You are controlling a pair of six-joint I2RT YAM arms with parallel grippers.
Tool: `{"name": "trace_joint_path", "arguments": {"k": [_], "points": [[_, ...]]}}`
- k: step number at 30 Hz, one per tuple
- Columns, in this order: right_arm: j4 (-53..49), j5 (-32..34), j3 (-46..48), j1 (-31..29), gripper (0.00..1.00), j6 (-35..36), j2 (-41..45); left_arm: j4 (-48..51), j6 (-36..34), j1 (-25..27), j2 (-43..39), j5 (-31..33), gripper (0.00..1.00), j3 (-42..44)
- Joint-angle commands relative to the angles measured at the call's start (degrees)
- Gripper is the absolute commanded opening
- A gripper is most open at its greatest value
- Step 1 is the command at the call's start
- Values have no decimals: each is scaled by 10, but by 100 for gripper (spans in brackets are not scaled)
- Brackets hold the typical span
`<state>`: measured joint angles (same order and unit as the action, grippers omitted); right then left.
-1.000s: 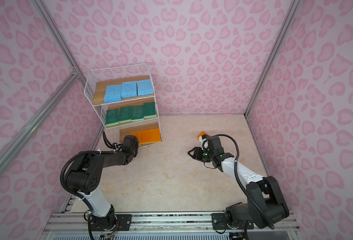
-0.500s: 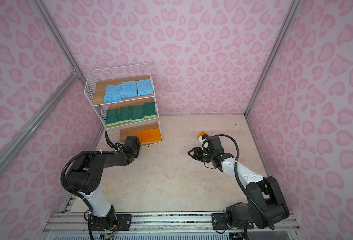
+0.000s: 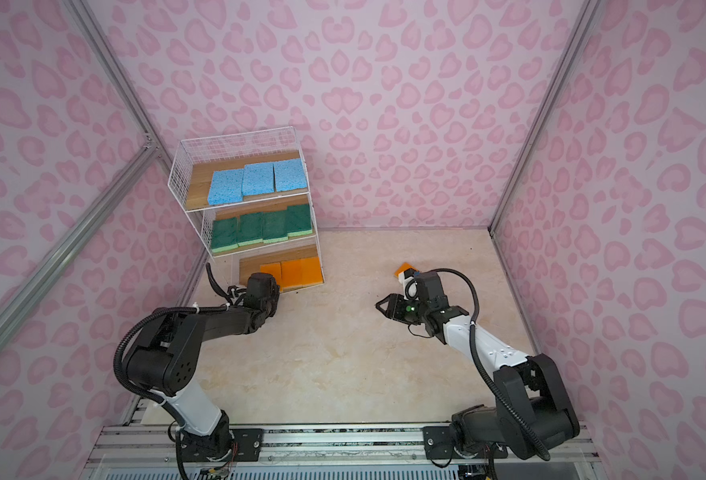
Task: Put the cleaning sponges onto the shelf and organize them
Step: 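Push the orange sponge deeper onto the bottom shelf with the left gripper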
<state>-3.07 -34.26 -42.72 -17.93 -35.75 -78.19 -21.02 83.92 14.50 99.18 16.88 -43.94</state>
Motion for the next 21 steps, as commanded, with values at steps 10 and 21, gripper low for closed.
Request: {"name": "trace_joint_path", "arguments": {"k": [10,21], "points": [[-4,4,-2,-1,48,6,-7,2,-36,-29,-29,1,3,8],[-7,6,-3,-1,49,8,-8,-32,-84,-44,32,-68,3,-34]]}}
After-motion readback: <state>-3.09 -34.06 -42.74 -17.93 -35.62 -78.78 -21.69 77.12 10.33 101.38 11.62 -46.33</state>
